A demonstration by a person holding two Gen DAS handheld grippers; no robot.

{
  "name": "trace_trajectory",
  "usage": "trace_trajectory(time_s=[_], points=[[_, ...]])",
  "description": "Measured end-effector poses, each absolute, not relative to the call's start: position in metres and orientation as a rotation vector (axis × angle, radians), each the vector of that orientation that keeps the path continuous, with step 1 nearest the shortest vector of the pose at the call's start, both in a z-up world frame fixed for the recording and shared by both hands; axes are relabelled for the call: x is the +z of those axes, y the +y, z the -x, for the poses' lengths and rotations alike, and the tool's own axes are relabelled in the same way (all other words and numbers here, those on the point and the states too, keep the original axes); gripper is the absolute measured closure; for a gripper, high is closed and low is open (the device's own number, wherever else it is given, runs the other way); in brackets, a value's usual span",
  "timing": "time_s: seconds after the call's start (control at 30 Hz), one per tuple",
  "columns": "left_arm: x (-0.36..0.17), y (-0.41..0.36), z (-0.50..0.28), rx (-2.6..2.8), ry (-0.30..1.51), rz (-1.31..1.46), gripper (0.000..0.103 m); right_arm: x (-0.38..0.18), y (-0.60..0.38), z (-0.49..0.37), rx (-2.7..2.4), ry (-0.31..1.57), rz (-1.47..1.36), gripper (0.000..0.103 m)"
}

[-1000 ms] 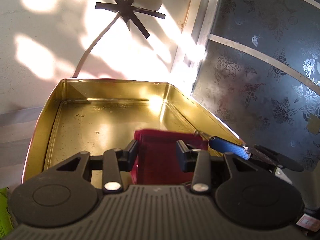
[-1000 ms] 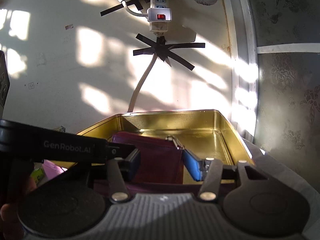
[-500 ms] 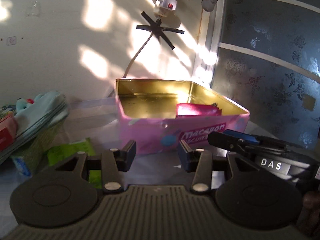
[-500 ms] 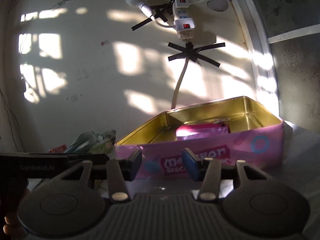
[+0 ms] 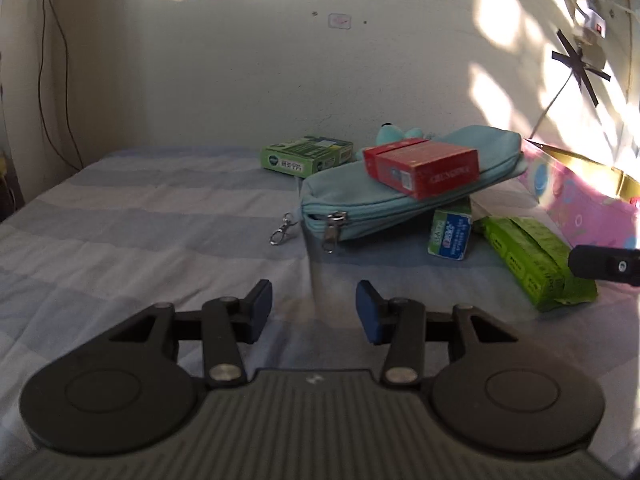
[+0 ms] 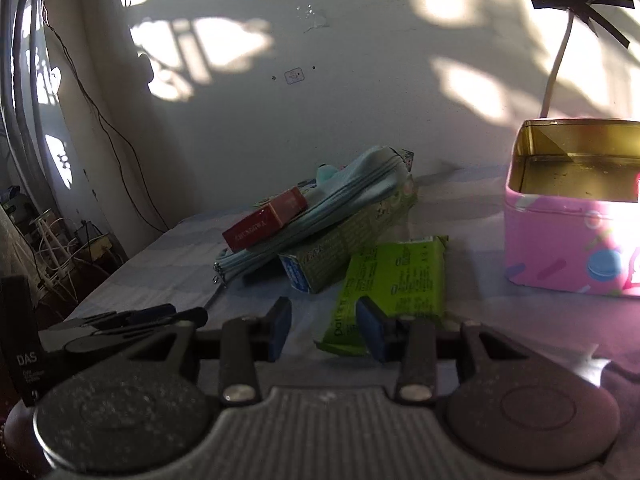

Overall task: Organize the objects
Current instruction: 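Move the right gripper to the green snack pack and close on it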

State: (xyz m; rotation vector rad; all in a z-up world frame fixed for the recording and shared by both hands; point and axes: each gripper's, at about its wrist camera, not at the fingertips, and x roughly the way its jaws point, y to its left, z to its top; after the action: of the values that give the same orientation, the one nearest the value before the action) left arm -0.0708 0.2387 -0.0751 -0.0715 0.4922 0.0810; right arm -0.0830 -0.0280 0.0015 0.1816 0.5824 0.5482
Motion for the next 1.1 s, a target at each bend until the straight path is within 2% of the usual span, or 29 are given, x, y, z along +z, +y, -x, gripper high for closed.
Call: trace_trajectory(time_s=[0.1, 0.2, 0.53, 0.73, 0.8, 0.93, 1.1], points=[[-0.079, 0.249, 0.076, 0.093, 0.541, 0.131, 0.054, -0.003, 0.003, 0.079, 0.551, 0.582, -0.119, 0.065], [-0.088, 0.249, 0.072, 0.063, 0.543, 0.148, 0.050, -0.011, 0.024, 0.080, 0.542, 0.590, -0.069, 0.065], [-0.099, 0.238, 0.064, 0.056, 0.549, 0.125, 0.049, 0.007, 0.045, 0.083, 0.372, 0.415, 0.113, 0.062], [-0.097, 0.239, 0.063, 0.043, 0.548, 0.131, 0.048, -0.009, 0.013, 0.074, 0.217, 0.486, 0.088, 0.037], [-0.096, 0.238, 0.064, 0.043, 0.547, 0.130, 0.048, -0.014, 0.007, 0.067, 0.197, 0.541, 0.085, 0.022], [-0.093, 0.236, 0.062, 0.045, 0.551, 0.119, 0.048, -0.020, 0.003, 0.054, 0.242, 0.622, 0.047, 0.018], [-0.087, 0.237, 0.052, 0.037, 0.563, 0.085, 0.047, -0.025, 0.005, 0.060, 0.271, 0.650, 0.074, 0.024]])
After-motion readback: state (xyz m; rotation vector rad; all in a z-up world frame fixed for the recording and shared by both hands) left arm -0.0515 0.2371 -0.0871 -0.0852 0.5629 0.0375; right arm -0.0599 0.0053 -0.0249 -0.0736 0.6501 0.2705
